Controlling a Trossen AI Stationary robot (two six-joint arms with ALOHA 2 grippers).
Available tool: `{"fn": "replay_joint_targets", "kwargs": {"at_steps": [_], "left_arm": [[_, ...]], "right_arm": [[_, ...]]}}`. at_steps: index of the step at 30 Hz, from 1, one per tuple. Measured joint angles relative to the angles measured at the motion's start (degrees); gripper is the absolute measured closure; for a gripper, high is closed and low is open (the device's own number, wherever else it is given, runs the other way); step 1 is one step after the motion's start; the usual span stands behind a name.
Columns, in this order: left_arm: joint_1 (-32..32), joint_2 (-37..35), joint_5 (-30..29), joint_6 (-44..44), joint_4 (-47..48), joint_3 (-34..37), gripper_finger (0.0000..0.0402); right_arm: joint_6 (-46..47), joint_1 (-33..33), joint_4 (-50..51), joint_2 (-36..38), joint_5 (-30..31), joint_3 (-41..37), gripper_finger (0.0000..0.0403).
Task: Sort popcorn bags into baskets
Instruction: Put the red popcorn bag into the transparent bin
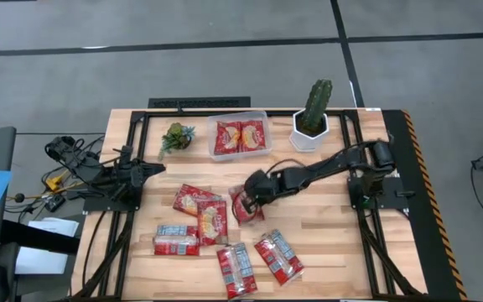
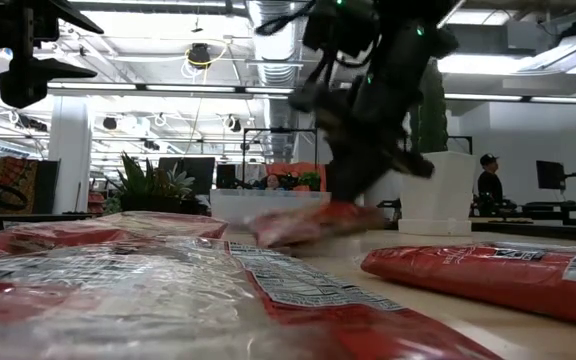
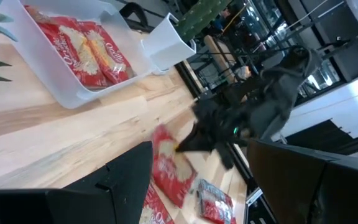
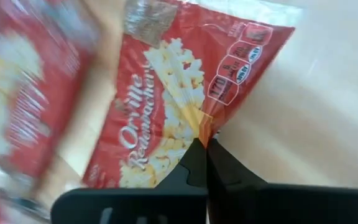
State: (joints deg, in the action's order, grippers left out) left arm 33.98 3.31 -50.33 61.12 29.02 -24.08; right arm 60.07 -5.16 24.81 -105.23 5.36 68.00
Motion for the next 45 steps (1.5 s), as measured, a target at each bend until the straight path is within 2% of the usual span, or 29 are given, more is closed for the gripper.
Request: {"fn": "replay_joint_targets", "kwargs": {"at_steps": [10, 16, 20, 24, 30, 35, 40, 45], "left_arm": [[0.0, 0.0, 0.0, 0.0, 0.0, 0.0, 0.0152], [0.0, 0.0, -0.6, -0.3, 0.0, 0.0, 0.0152], [0.0, 0.0, -0.7, -0.1, 0.0, 0.0, 0.0152], [0.0, 0.0, -1.4, -0.4, 0.0, 0.0, 0.0152], [0.0, 0.0, -2.3, -0.4, 0.1, 0.0, 0.0152], [0.0, 0.0, -2.6, -0.4, 0.2, 0.0, 0.0152], [0.0, 0.0, -2.6, -0.4, 0.3, 0.0, 0.0152], [0.0, 0.0, -2.6, -0.4, 0.3, 0.0, 0.0152]], "right_arm": [[-7.4, 10.9, -1.4, 13.3, 0.1, 0.1, 0.04], [-11.8, 20.1, -5.8, 14.1, 0.4, 0.1, 0.0402], [-15.1, 25.2, -8.1, 10.1, -1.3, 2.5, 0.0402], [-19.5, 28.4, -7.7, 4.0, -4.4, 8.3, 0.0402], [-24.6, 30.0, -2.7, -6.1, -6.1, 20.0, 0.0399], [-28.7, 29.6, 1.8, -12.7, -6.1, 26.4, 0.0388], [-30.6, 29.2, 2.1, -17.3, -6.5, 30.3, 0.0338], [-32.3, 29.7, 5.0, -18.9, -7.0, 33.2, 0.0255]]}}
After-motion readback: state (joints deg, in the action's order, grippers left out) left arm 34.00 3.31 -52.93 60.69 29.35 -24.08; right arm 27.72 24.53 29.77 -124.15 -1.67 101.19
